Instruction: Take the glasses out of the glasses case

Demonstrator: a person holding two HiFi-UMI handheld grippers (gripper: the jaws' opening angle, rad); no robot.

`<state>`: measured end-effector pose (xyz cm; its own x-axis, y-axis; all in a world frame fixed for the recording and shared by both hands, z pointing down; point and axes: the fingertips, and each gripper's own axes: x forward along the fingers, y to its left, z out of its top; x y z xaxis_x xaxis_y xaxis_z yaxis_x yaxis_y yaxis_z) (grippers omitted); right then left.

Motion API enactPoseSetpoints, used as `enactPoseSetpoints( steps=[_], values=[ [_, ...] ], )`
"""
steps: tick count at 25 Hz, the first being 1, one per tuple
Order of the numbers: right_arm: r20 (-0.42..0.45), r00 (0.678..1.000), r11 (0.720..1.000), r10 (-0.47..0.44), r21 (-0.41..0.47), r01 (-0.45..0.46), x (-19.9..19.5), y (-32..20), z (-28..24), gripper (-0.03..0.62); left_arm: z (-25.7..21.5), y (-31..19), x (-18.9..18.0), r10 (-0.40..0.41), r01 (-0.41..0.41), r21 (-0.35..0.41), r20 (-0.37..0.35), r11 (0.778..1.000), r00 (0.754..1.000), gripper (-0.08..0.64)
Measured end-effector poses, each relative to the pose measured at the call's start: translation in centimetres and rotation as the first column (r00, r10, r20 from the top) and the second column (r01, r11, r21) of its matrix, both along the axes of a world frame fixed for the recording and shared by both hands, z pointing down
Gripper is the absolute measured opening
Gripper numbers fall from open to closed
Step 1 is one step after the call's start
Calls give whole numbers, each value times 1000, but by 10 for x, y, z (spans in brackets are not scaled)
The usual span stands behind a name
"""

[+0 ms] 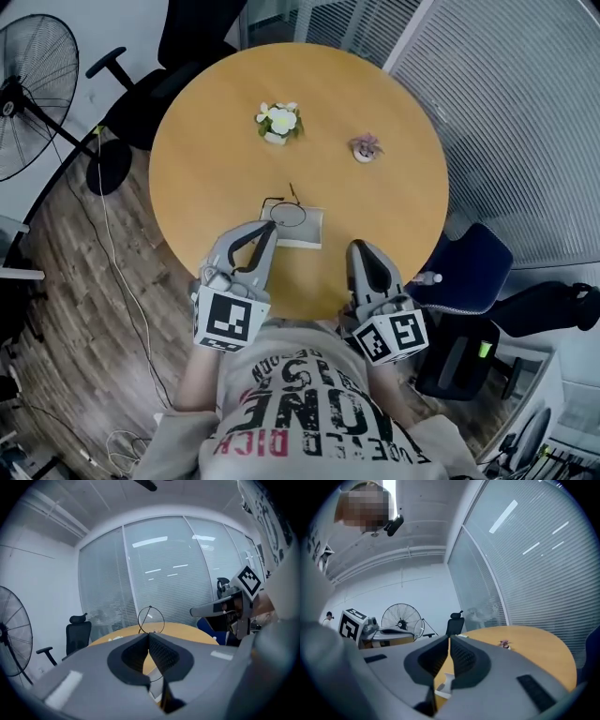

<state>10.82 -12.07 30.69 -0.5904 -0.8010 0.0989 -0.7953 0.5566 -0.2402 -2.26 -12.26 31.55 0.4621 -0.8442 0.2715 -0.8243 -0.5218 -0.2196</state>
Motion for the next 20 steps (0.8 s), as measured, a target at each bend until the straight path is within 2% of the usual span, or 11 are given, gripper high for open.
enactPoseSetpoints(
  steps=[3, 7, 11, 15, 20],
  values=[
    [6, 1000, 999, 1, 37, -1, -8, 2, -13, 21, -17, 7, -15, -49, 53, 58, -78, 997, 996, 17],
    [16, 1000, 997, 7, 78, -9, -17, 10, -28, 21, -29, 22, -34, -136, 152, 60, -217, 987, 967, 17],
    [10, 1000, 994, 0, 110, -1, -22, 22, -38, 21, -40, 39, -47, -190, 226, 111, -265, 968, 945, 17],
    [3, 1000, 993, -20, 115, 20, -17, 34, -42, 21, -54, 57, -47, -212, 278, 164, -334, 946, 918, 17],
    [3, 999, 992, -33, 126, 32, -1, 48, -47, 21, -55, 79, -34, -238, 314, 166, -365, 935, 900, 17]
  ],
)
